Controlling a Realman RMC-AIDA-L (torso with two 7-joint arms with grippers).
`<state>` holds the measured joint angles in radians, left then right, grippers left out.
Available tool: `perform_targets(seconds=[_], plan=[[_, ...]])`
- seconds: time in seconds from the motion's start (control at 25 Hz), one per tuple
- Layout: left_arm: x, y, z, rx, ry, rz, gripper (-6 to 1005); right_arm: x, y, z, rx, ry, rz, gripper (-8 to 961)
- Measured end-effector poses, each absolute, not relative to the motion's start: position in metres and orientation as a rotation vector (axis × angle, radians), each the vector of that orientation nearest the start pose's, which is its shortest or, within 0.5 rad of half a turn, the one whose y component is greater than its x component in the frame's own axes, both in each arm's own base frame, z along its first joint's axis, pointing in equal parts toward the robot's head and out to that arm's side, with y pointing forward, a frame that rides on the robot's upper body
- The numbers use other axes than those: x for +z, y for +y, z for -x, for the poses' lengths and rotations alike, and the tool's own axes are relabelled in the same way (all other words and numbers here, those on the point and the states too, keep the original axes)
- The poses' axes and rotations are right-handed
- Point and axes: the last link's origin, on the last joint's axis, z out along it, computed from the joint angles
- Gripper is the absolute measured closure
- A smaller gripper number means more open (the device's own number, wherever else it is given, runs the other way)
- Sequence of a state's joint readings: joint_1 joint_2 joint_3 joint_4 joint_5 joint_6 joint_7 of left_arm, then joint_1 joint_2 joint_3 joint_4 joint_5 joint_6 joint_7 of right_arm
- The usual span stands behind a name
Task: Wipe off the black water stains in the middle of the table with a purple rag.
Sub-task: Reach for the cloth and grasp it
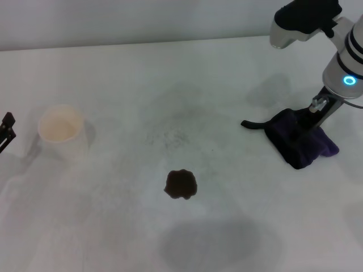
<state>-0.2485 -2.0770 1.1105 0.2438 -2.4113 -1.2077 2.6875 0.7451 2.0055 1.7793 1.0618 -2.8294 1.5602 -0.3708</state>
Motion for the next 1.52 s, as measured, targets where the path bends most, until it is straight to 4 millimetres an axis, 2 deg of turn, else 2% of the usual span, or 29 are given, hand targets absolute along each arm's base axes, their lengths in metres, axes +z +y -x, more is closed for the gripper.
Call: perform_targets(seconds=[0.48,1.04,1.48,1.52], plan=[[-0.003,0.281,0.362,-0.659,-0.527,1.832,123,0.016,0.381,-0.25,-0.865,1.204,2.203,147],[-0.001,0.282,0.362,-0.656,-0.522,1.83,124,0.007,0.384,-0.254,-0.929,1.161,2.19,368],[0.0,0.283,0.363,-0.657,-0.522,1.826,124,-0.002,0.384,-0.247,-0.985,1.095,2.211,401],[0.0,0.283,0.363,-0.657,-0.522,1.826,124,-0.003,0.383,-0.247,-0.992,1.083,2.214,445]])
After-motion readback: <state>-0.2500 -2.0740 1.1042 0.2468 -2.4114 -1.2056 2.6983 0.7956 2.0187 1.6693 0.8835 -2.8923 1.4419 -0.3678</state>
